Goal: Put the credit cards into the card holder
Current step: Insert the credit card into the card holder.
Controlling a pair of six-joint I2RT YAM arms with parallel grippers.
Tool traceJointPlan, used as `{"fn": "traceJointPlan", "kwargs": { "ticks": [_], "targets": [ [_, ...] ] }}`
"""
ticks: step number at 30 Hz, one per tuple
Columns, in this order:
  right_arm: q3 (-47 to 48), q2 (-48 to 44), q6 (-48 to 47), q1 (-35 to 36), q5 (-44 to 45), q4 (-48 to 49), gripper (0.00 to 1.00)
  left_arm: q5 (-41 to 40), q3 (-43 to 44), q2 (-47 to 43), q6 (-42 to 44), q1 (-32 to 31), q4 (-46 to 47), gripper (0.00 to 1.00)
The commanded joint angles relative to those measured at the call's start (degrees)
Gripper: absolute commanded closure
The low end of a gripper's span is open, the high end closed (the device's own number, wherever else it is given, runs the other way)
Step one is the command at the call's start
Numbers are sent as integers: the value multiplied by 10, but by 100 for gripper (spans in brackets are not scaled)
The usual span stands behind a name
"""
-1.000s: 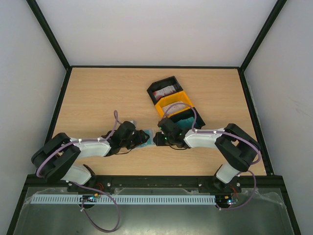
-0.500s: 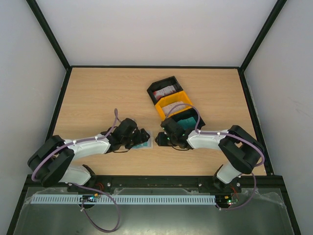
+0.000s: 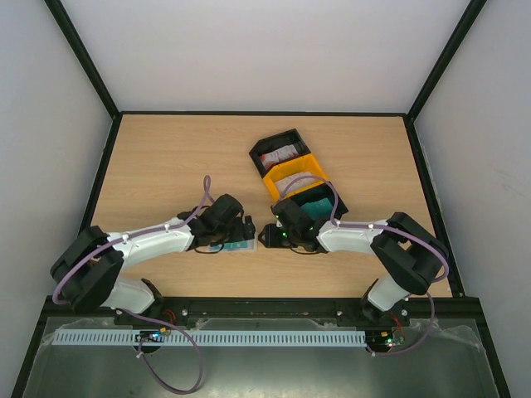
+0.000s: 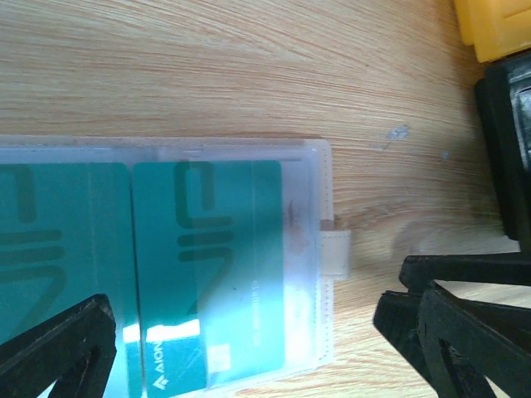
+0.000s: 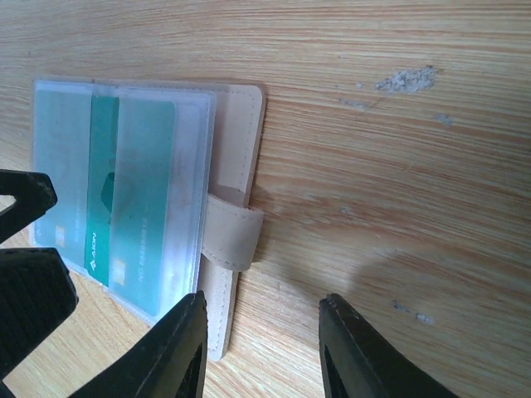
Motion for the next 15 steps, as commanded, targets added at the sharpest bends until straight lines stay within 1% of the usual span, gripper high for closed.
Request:
{"fn": "traceJointPlan", "kwargs": {
  "ticks": [1, 3, 7, 11, 15],
  "targets": [
    [1, 3, -5, -3, -3, 8, 63, -41, 13, 6, 35, -3, -66, 1],
    [1, 5, -5, -3, -8, 12, 64, -38, 8, 10, 32, -3, -56, 8],
    [1, 12, -5, -3, -33, 25, 66, -32, 3, 31, 21, -2, -35, 27],
    [1, 22, -6, -2, -52, 33, 69, -24, -4, 56, 16, -1, -11, 41],
    [1, 34, -8, -3, -66, 41, 70, -23, -6, 72, 11, -1, -6, 42]
  ]
}}
